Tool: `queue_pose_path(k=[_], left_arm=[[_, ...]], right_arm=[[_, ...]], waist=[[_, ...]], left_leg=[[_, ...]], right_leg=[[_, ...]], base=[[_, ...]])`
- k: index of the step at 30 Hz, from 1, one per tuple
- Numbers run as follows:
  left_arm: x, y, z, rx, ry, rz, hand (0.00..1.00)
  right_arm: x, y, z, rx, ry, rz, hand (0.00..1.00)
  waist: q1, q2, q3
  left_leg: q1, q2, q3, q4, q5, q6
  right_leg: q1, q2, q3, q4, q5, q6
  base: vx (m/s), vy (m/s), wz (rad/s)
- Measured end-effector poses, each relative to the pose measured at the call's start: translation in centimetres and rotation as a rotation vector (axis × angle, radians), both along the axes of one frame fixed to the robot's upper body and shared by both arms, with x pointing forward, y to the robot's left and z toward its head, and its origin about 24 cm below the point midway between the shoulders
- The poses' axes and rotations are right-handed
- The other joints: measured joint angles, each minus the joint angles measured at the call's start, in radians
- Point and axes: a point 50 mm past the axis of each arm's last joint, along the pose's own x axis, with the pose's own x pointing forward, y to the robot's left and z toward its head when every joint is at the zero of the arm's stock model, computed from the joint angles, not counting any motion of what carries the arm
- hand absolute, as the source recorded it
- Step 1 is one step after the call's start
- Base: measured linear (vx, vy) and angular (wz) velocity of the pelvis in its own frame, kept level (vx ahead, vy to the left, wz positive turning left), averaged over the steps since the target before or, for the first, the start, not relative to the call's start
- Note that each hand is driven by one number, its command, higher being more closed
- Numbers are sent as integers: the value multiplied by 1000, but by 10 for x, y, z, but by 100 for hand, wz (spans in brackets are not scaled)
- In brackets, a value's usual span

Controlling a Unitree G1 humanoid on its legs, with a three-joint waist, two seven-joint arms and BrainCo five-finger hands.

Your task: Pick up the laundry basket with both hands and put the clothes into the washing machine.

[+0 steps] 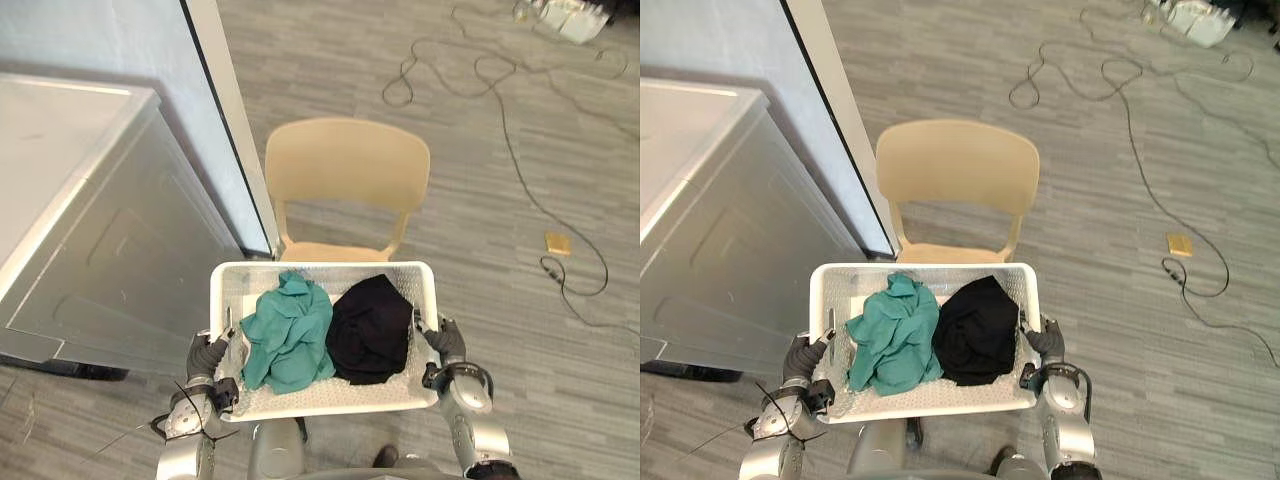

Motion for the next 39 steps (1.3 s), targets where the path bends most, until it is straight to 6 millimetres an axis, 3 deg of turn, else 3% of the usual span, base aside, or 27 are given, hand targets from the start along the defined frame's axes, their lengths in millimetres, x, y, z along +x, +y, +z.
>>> queue_pose_path(k=[2, 4, 6, 10, 15, 20, 24, 31, 33, 39], left_arm=[[17, -4, 12, -2, -61, -15, 100], [46, -9, 36, 9, -160, -49, 100], [63, -10, 54, 24, -224, -63, 100], [101, -4, 81, 83, -283, -76, 100], [131, 10, 105, 183, -297, -71, 100], [148, 11, 137, 243, -359, -82, 100], [159, 12, 169, 276, -437, -82, 100], [167, -2, 212, 313, -563, -102, 100], [170, -10, 235, 325, -631, -100, 100], [170, -16, 273, 357, -743, -94, 100]], right_arm=[[19, -6, 16, -18, -54, -13, 100], [45, -11, 38, -28, -126, -43, 100], [61, -14, 57, -39, -189, -47, 100], [79, -9, 78, -36, -249, -65, 100], [87, 0, 86, -14, -270, -51, 100], [101, 2, 103, -17, -311, -79, 100], [112, 3, 129, -20, -397, -94, 100], [108, -8, 156, -4, -508, -162, 100], [107, -12, 172, -1, -567, -187, 100], [113, -20, 207, -32, -665, -188, 100]], waist=[[-2, -16, 60], [-3, -29, 138], [-4, -27, 178], [0, -32, 190], [0, -67, 213], [-4, -79, 231], [3, -80, 240], [5, -78, 258], [4, -77, 268], [6, -76, 268]], left_leg=[[-45, 1, -11, -4, 17, -10], [-89, -3, -18, -14, 45, -1], [-114, -13, -17, -17, 59, 12], [-177, -15, -15, -25, 83, 31], [-245, -16, -22, -31, 107, 39], [-283, -34, -39, -88, 158, 40], [-313, -35, -47, -129, 195, 38], [-350, -35, -56, -133, 206, 36], [-361, -35, -56, -130, 207, 35], [-379, -31, -51, -117, 206, 34]], right_leg=[[-62, -4, 0, 40, -22, -6], [-125, -16, -2, 81, -32, -8], [-159, -26, -5, 107, -43, 0], [-235, -37, 2, 135, -43, 0], [-310, -40, -1, 158, -43, 0], [-370, -55, -20, 179, -43, -1], [-415, -56, -38, 204, -49, -10], [-446, -60, -62, 227, -53, -16], [-459, -68, -74, 247, -56, -21], [-480, -78, -84, 276, -63, -31]], base=[[-119, -51, -3], [-132, -7, -1], [-104, 13, 3], [-74, 4, 2], [-51, 11, -1], [-42, 7, 10], [-23, -30, 8], [-1, -13, 6], [11, -12, 4], [11, -10, 0]])
